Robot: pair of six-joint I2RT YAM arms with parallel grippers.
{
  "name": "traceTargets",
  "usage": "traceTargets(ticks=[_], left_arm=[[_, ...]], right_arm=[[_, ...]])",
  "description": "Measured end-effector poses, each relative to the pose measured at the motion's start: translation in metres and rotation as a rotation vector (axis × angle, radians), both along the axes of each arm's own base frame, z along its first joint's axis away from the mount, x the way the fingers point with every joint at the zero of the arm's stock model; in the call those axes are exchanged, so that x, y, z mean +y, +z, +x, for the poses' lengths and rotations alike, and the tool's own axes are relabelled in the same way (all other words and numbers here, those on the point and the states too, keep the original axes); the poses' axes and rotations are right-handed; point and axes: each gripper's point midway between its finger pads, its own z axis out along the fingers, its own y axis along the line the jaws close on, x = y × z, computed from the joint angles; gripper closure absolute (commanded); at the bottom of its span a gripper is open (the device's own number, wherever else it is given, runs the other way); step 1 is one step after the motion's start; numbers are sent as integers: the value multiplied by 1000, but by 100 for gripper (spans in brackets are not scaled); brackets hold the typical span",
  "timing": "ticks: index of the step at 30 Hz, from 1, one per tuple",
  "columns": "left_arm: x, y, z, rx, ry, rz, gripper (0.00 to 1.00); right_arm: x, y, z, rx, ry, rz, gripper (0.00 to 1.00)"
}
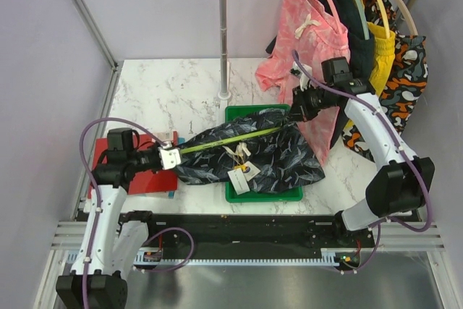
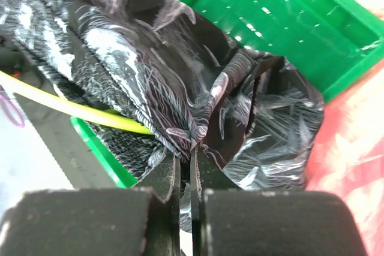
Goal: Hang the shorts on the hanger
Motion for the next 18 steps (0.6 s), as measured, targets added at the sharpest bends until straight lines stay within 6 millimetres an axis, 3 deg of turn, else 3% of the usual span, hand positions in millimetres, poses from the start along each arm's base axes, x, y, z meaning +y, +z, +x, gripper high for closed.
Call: traceTargets(ticks=[1, 2, 3, 4, 7, 9, 11, 18], left_arm=[[-2, 2, 0, -3, -11, 3, 98], [-5, 4, 1, -7, -22, 9, 98], [-9, 6, 1, -11, -33, 13, 98], [-12, 7, 1, -13, -40, 17, 98], [-19, 11, 1, 9, -39, 13, 98], [-18, 11, 5, 38, -7, 4, 98], [-15, 7, 7, 81, 28, -2, 98], [-14, 2, 9, 154, 86, -30, 98]], right_arm=[[1, 2, -1, 9, 4, 7, 100], [3, 4, -2, 25, 6, 13, 92], [5, 4, -3, 43, 9, 16, 84], [7, 4, -5, 60, 11, 16, 65], [9, 0, -11, 106, 18, 4, 32], [6, -3, -14, 118, 17, -17, 22], [-1, -4, -14, 96, 21, -55, 18], [-20, 15, -16, -73, 72, -142, 24]])
